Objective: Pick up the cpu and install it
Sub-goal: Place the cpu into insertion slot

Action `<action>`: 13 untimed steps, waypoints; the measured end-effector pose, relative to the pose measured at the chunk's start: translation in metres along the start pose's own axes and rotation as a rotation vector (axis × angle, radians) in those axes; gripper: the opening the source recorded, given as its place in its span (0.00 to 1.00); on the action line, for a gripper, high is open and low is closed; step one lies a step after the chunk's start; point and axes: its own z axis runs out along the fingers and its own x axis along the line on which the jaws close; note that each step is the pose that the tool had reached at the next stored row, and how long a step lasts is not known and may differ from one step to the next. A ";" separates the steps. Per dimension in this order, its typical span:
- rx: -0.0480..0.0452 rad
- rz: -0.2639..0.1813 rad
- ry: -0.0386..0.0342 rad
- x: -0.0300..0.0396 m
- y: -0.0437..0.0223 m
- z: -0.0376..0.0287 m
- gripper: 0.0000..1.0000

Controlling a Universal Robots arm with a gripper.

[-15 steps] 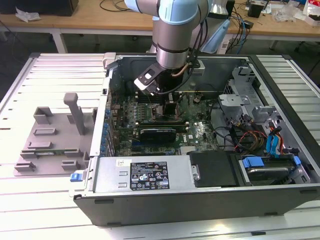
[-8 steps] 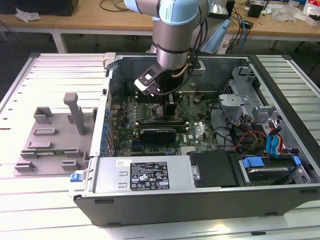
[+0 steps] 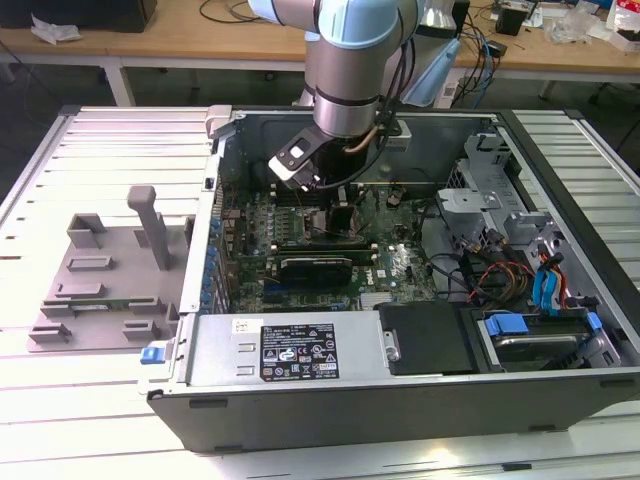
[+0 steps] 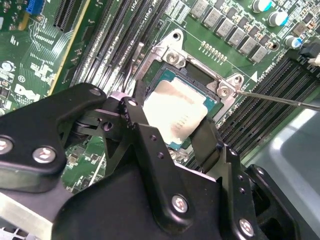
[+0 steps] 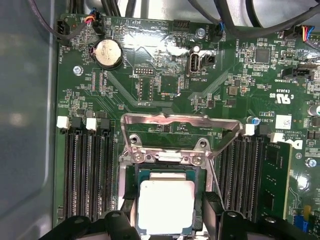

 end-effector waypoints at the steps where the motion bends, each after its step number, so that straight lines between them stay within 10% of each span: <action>1: 0.0000 0.000 0.0038 0.0000 0.0000 -0.0005 0.62; 13: 0.0013 -0.001 0.0212 0.0001 -0.0009 0.0002 0.62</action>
